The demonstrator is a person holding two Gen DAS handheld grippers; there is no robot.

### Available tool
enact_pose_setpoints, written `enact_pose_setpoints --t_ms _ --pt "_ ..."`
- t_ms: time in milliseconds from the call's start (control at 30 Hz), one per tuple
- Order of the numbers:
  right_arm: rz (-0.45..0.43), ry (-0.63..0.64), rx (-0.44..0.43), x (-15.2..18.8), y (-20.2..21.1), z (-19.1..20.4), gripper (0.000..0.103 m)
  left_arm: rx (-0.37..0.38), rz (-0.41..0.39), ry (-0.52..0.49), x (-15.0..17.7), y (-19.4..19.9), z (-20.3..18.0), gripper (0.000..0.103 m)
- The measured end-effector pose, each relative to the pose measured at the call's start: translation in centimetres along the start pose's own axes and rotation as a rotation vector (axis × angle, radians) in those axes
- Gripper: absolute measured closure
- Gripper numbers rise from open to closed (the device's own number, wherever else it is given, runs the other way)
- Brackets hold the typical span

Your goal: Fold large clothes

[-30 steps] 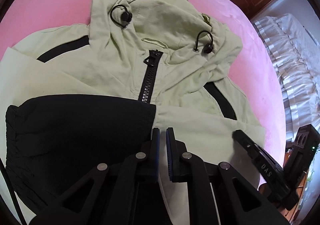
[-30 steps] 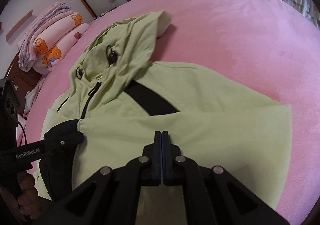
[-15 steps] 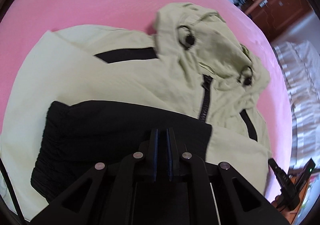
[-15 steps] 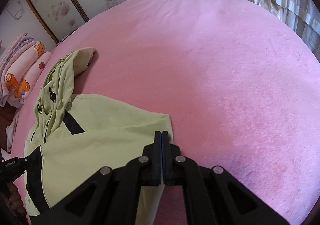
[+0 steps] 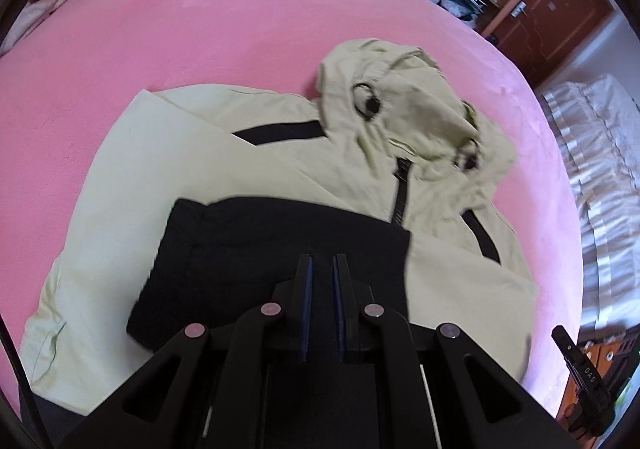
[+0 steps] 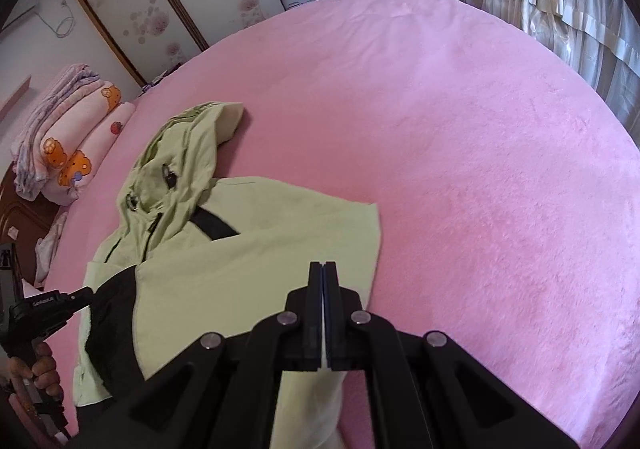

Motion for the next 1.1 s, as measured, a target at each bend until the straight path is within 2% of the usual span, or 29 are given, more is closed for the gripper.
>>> enact_pose_setpoints --t_ms 300,500,567,700,833,1000,1100 --pt "0.046 0.062 -0.170 6.9 5.1 6.7 0.103 0.099 0.056 -0.186 5.0 3.8 -6.7 0.096" --pt "0.139 0.108 -0.185 11.3 5.2 9.5 0.103 0.199 0.160 -0.263 8.9 3.8 -8.8 0.096" --pt "0.161 0.126 -0.176 12.5 4.7 10.0 0.103 0.227 0.194 -0.257 9.8 3.2 -9.1 0.096" --pt "0.202 0.137 -0.156 14.1 3.0 10.8 0.103 0.209 0.230 -0.249 10.6 1.5 -9.5 0.096" --pt "0.219 0.104 -0.167 14.6 1.0 10.6 0.103 0.217 0.254 -0.191 10.9 -0.6 -8.9 0.096" --pt "0.273 0.079 -0.139 15.1 -2.0 9.3 0.103 0.122 0.270 -0.134 11.2 -2.7 -6.9 0.096" --pt "0.292 0.072 -0.133 15.1 -2.3 8.3 0.103 0.089 0.256 -0.036 11.5 -3.0 -4.5 0.096"
Point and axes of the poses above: each gripper's, at about its wrist camera, not at the fingertips, and y roughly against the way its jaws point, z to its left, x to its underside, the point moved 5 cm from there along -y, roughly the way its jaws point, and after that the axes turned 9 degrees about -y, right-handed, at the moved point
